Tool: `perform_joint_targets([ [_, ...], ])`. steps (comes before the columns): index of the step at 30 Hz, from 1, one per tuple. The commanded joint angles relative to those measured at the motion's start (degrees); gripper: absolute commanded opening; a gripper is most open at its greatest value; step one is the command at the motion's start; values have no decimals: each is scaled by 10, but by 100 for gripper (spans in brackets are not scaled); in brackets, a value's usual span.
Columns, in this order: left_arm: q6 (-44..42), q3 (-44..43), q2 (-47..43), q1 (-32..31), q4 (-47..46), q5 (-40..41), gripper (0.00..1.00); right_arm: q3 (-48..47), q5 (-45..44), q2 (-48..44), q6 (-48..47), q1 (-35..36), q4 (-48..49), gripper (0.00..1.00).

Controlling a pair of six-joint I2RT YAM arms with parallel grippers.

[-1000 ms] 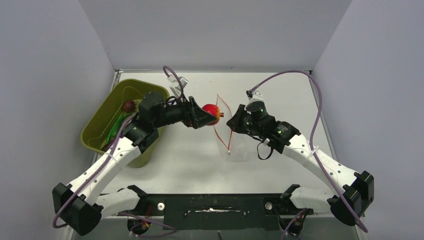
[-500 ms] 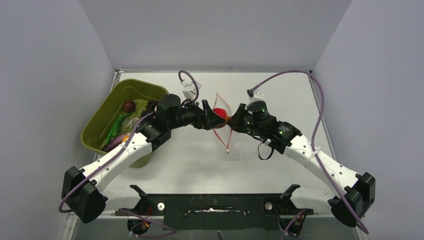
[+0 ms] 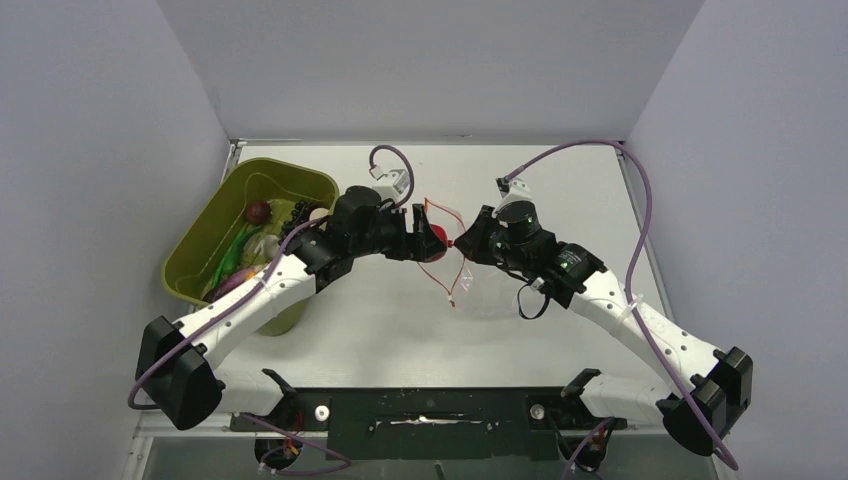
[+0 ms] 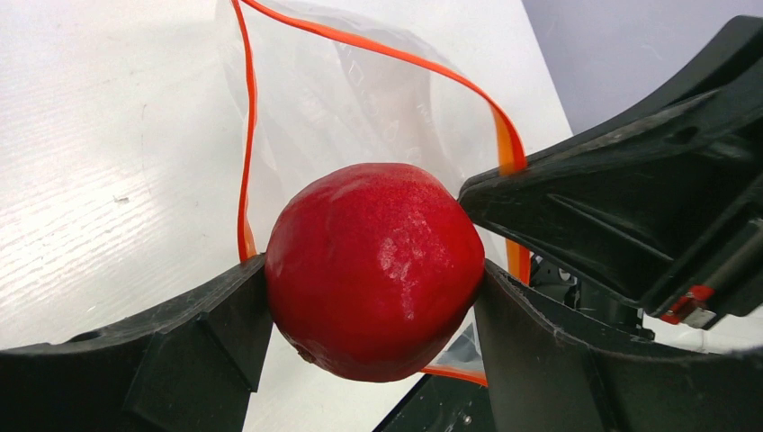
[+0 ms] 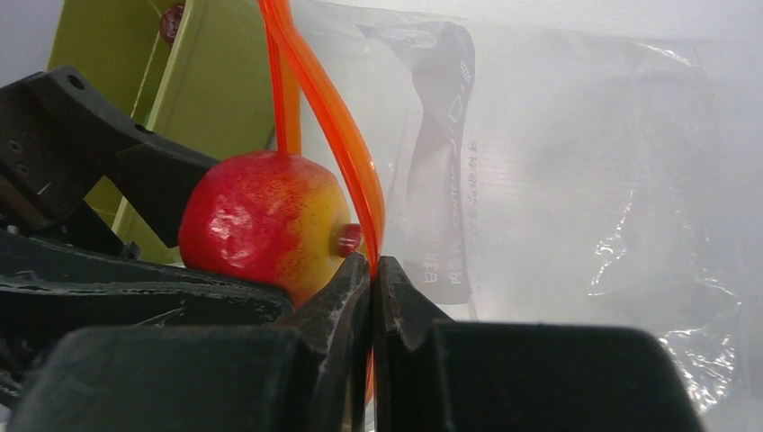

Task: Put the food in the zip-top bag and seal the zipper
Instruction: Place the fake fruit in the zipper food storage bag.

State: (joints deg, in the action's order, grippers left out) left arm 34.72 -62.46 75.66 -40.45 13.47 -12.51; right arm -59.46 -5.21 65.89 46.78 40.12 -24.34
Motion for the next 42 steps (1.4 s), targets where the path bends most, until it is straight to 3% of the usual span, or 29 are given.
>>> perform_joint_targets([
  [1,-8,-39,3,-4,10,16,54,-26,11,-6,-5,1,37,0],
  [7,-9,-54,-5,-4,30,15,81,-21,11,-9,-6,1,46,0],
  [13,-4,-50,-30,-3,23,15,94,-13,12,-13,-6,1,48,0],
  [19,-13,-67,-32,-3,41,14,94,-9,17,-14,-4,1,54,0],
  [33,-42,-59,-83,1,92,105,90,3,-8,-28,-9,0,44,0],
  [42,-63,-88,-112,45,197,287,78,10,-8,-38,-18,0,39,0],
])
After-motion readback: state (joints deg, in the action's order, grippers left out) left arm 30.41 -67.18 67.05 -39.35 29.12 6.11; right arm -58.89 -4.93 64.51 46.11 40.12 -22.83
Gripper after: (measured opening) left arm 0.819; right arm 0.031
